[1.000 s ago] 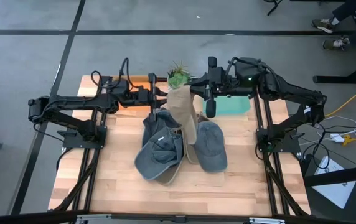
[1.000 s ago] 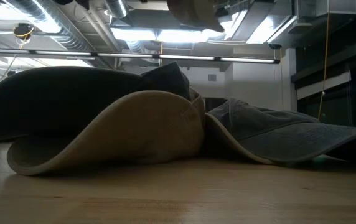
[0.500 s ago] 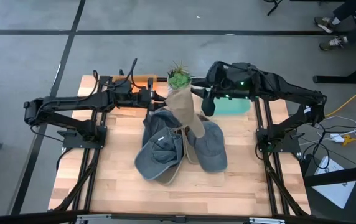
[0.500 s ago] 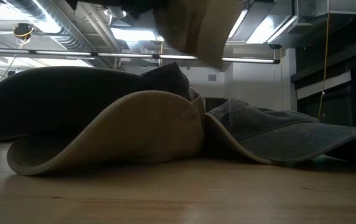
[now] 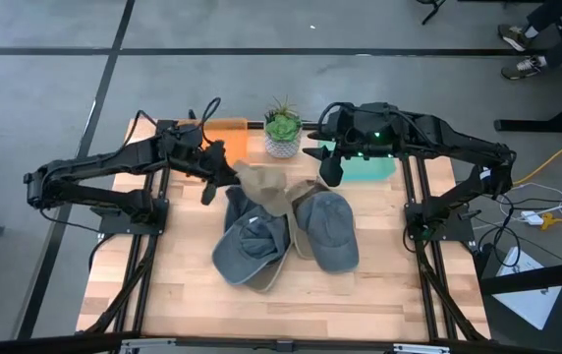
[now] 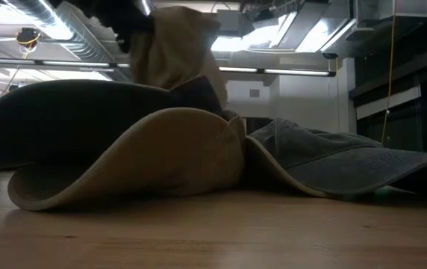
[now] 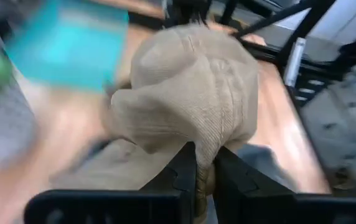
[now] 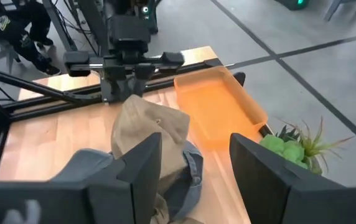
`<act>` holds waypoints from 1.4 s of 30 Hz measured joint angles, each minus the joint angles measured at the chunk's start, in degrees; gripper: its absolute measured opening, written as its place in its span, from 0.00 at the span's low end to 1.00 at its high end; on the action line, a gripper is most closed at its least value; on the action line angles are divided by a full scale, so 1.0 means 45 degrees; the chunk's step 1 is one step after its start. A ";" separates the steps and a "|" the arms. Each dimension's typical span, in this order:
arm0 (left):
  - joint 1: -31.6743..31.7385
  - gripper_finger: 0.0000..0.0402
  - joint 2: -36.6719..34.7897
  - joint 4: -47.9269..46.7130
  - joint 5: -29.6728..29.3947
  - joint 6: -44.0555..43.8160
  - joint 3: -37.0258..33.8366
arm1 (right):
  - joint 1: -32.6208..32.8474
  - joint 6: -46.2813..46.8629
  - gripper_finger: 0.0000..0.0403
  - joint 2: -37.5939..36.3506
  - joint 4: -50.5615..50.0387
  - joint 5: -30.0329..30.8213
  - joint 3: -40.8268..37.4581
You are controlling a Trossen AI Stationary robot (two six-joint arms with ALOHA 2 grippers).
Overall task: Pick & Place hat
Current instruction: Put the right brown cap into the orange bin
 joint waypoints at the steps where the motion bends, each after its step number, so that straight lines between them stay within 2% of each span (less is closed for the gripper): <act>1: 0.0112 0.06 -0.0041 -0.0385 0.0480 -0.0557 0.0000 | 0.0000 0.0111 0.47 0.0000 -0.0005 -0.0001 0.0000; 6: 0.0949 0.06 -0.0061 -0.2273 0.3359 -0.3706 0.0000 | 0.0000 0.0475 0.47 0.0000 -0.0003 -0.0019 0.0000; 10: 0.1536 0.06 -0.0143 -0.2932 0.4142 -0.4826 0.0000 | 0.0000 0.0489 0.47 0.0000 -0.0003 -0.0019 0.0000; 12: 0.1812 0.06 -0.0149 -0.2873 0.4971 -0.5302 0.0000 | 0.0000 0.0501 0.47 0.0000 0.0051 -0.0019 -0.0040; 16: 0.2322 0.06 -0.0167 -0.2370 0.7501 -0.6290 0.0000 | 0.0000 0.0497 0.47 0.0000 -0.0110 -0.0021 -0.0091; 19: 0.2585 0.06 -0.0183 -0.1228 0.8443 -0.7305 0.0000 | 0.0000 0.0481 0.47 0.0000 -0.0101 -0.0019 -0.0092; 25: 0.3607 0.06 -0.0185 0.1890 0.8520 -0.8957 -0.0003 | 0.0005 0.0469 0.47 0.0000 -0.0104 -0.0019 -0.0092; 29: 0.4827 0.06 -0.0286 0.3262 0.8039 -0.9620 0.0000 | 0.0005 0.0728 0.47 0.0044 -0.0207 -0.0021 -0.0092; 34: 0.6555 0.06 -0.0347 0.3457 0.7588 -0.9757 0.0000 | 0.0059 0.0903 0.47 0.0097 -0.0494 -0.0019 -0.0097; 42: 0.9324 0.06 -0.0415 0.3418 0.7821 -0.9541 0.0000 | 0.0068 0.1113 0.47 0.0170 -0.0686 -0.0019 -0.0102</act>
